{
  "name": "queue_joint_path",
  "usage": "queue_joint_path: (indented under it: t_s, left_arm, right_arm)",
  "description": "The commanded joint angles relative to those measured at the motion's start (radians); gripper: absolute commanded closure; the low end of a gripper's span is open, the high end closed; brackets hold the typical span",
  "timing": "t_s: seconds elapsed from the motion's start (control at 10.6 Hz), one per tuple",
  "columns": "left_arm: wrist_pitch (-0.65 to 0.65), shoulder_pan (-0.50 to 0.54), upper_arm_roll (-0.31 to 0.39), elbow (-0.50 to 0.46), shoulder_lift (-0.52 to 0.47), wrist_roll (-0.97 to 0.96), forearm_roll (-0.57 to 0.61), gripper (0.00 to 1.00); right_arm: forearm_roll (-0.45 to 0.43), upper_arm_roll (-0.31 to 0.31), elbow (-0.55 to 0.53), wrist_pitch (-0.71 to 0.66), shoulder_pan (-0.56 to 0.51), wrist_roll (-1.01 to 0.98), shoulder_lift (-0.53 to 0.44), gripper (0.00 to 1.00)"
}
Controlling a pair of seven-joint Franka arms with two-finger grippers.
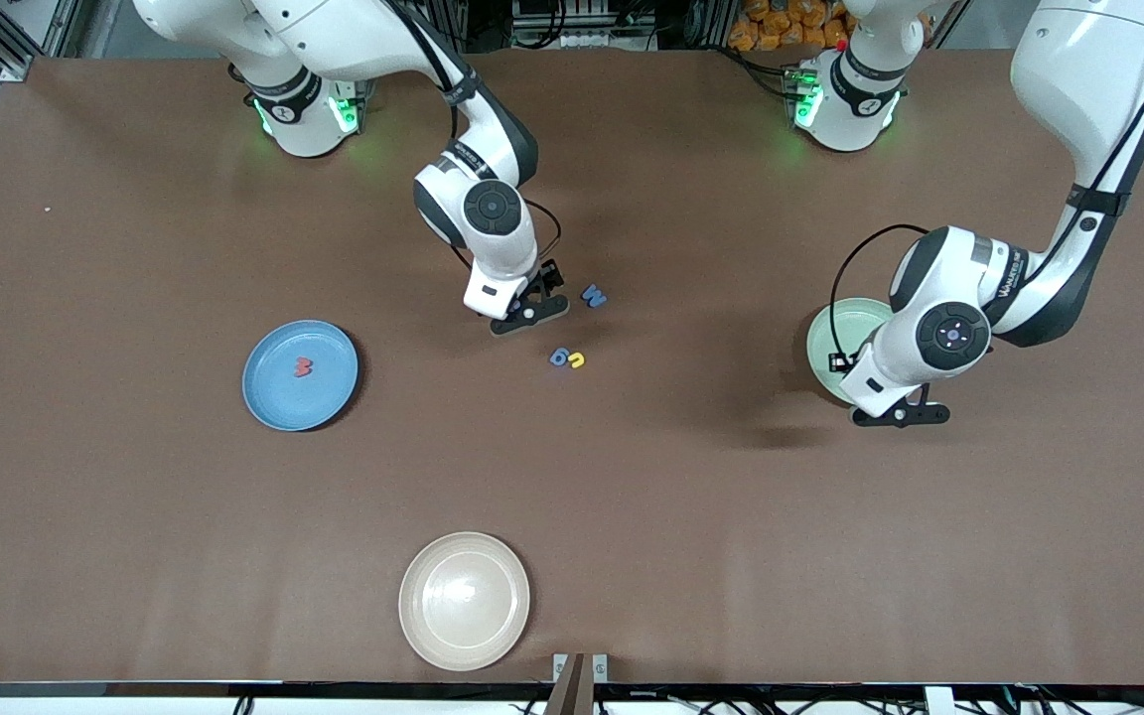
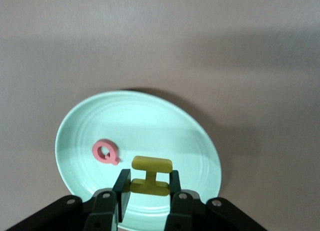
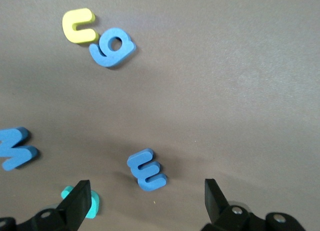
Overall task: Sort upper and lower case letters into plates
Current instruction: 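Place the H on the green plate while the right gripper reaches the e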
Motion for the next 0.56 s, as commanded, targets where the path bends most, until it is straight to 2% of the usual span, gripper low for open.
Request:
queue_joint_path:
  t_s: [0.0, 0.09, 0.19, 0.28, 0.47]
  left_arm:
    - [0.092, 0.059, -0.019, -0.115, -0.046, 0.023, -0.002, 1.0]
    - [0.098, 0.065, -0.019, -0.126, -0.045, 0.023, 0.002, 0.95]
    - [0.098, 0.065, -0.019, -0.124, -0.039, 0.023, 0.002, 0.29]
    - [0.1, 0.065, -0.021, -0.115, -0.042, 0.021, 0.002, 0.0]
    - [0.1, 0.062, -0.039, -0.089, -0.048, 0.021, 0.001, 0.0]
  right_arm:
    - [-0.033, -0.001, -0.043, 0.083, 0.003, -0.011, 0.01, 0.0]
    - [-0.033, -0.001, -0.051, 0.104, 0.004, -0.01, 0.017, 0.0]
    - [-0.033, -0.001, -0.051, 0.106, 0.007, -0.008, 0.02, 0.0]
    - [-0.033, 0.0, -0.051, 0.105, 0.012, -0.002, 0.019, 0.0]
    - [-0.033, 0.008, -0.051, 0.103, 0.012, 0.002, 0.02, 0.0]
